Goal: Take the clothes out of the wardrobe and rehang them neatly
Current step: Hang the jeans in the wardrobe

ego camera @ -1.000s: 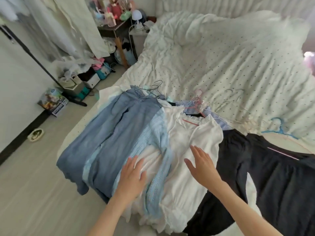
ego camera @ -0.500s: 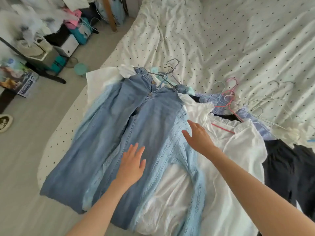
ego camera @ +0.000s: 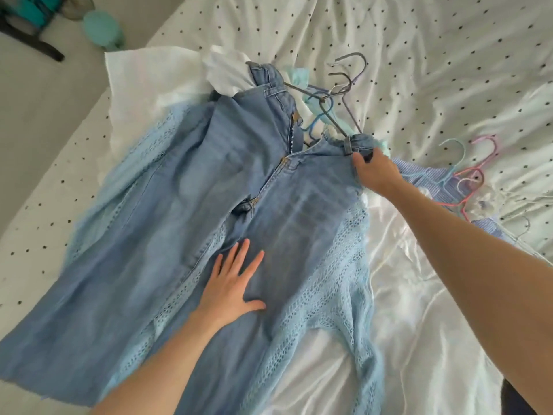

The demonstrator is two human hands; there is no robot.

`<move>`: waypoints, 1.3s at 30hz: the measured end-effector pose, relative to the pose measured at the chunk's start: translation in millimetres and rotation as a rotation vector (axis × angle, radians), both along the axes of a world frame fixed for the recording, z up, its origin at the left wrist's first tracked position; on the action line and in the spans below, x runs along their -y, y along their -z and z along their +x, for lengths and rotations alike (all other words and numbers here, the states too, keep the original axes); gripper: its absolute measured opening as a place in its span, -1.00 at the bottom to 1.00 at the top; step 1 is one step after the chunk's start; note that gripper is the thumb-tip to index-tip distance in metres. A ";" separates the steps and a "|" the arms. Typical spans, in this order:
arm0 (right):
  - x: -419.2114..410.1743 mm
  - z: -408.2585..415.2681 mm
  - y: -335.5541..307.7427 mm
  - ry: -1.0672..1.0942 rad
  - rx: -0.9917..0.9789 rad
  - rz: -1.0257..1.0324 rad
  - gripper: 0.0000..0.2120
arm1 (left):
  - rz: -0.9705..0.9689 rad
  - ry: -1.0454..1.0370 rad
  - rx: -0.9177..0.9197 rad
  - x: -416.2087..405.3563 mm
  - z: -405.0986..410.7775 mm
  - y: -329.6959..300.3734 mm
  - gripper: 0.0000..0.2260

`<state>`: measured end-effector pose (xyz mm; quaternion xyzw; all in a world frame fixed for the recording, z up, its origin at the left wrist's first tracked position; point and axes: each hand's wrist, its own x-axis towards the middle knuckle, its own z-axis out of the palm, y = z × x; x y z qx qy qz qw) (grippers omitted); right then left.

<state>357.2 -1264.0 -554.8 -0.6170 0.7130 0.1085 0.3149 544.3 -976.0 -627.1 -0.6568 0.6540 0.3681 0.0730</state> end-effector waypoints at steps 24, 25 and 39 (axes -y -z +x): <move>-13.0 14.6 -79.3 0.207 0.099 -0.330 -0.54 | -0.267 -0.333 -0.303 42.9 10.0 -109.0 -0.64; -19.5 9.2 -90.7 0.239 0.156 -0.333 -0.54 | -0.352 -0.339 -0.290 54.4 10.8 -123.7 -0.65; -264.5 -203.1 -260.6 0.624 0.493 -0.591 -0.51 | -0.930 0.063 0.032 95.2 -89.3 -358.6 -0.45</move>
